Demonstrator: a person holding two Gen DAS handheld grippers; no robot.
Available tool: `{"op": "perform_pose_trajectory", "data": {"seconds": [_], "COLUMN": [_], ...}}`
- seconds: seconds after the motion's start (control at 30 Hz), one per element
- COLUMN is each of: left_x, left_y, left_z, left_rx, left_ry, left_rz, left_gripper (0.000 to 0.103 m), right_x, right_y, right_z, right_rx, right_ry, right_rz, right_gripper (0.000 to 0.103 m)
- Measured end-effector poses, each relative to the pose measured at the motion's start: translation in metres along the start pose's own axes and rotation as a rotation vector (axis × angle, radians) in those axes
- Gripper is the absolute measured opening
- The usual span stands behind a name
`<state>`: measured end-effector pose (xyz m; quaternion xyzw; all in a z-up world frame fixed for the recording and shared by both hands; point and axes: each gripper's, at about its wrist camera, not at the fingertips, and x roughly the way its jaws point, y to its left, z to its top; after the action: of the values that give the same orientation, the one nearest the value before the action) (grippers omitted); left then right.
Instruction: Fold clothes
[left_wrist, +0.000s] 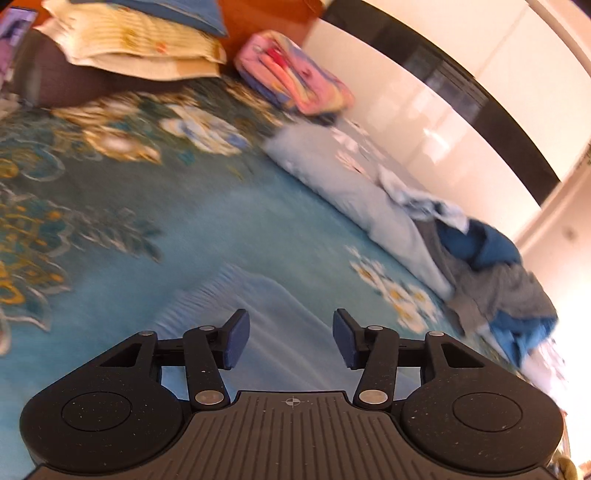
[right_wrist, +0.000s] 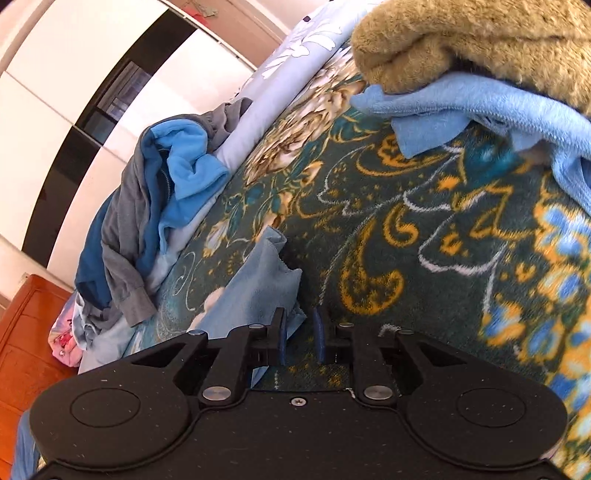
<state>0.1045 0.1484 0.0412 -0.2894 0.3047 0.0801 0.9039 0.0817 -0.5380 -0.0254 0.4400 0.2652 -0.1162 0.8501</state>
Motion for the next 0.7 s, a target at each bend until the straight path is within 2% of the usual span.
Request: {"op": "perform_pose_trajectory", "data": {"seconds": [0.13, 0.23, 0.3, 0.37, 0.47, 0.53, 0.57, 0.6, 0.7], "left_x": [-0.009, -0.008, -0.007, -0.005, -0.001, 0.001, 0.001, 0.002, 0.006], "left_y": [0.024, 0.034, 0.04, 0.039, 0.038, 0.037, 0.037, 0.037, 0.044], "left_z": [0.004, 0.001, -0.001, -0.003, -0.005, -0.007, -0.007, -0.008, -0.013], "left_rx": [-0.042, -0.083, -0.108, -0.12, -0.129, -0.13, -0.132, -0.138, -0.178], "left_ry": [-0.02, 0.003, 0.017, 0.02, 0.02, 0.013, 0.005, -0.001, -0.007], "left_rz": [0.092, 0.091, 0.09, 0.085, 0.088, 0.099, 0.114, 0.129, 0.146], "left_gripper": [0.048, 0.053, 0.059, 0.063, 0.064, 0.059, 0.045, 0.037, 0.03], "right_x": [0.008, 0.017, 0.018, 0.018, 0.01, 0.005, 0.004, 0.003, 0.005], "right_y": [0.004, 0.008, 0.01, 0.012, 0.015, 0.018, 0.019, 0.021, 0.022], "right_z": [-0.003, -0.005, -0.006, -0.007, -0.007, -0.005, -0.003, -0.002, -0.001], "right_rx": [0.013, 0.047, 0.065, 0.073, 0.07, 0.04, 0.03, 0.022, 0.007], "right_ry": [-0.009, -0.017, -0.025, -0.038, -0.076, -0.094, -0.099, -0.104, -0.102], "right_rz": [0.011, 0.016, 0.015, 0.014, 0.041, 0.038, 0.033, 0.028, 0.008], "right_gripper": [0.018, 0.018, 0.009, 0.007, 0.006, 0.005, 0.005, 0.005, 0.004]}}
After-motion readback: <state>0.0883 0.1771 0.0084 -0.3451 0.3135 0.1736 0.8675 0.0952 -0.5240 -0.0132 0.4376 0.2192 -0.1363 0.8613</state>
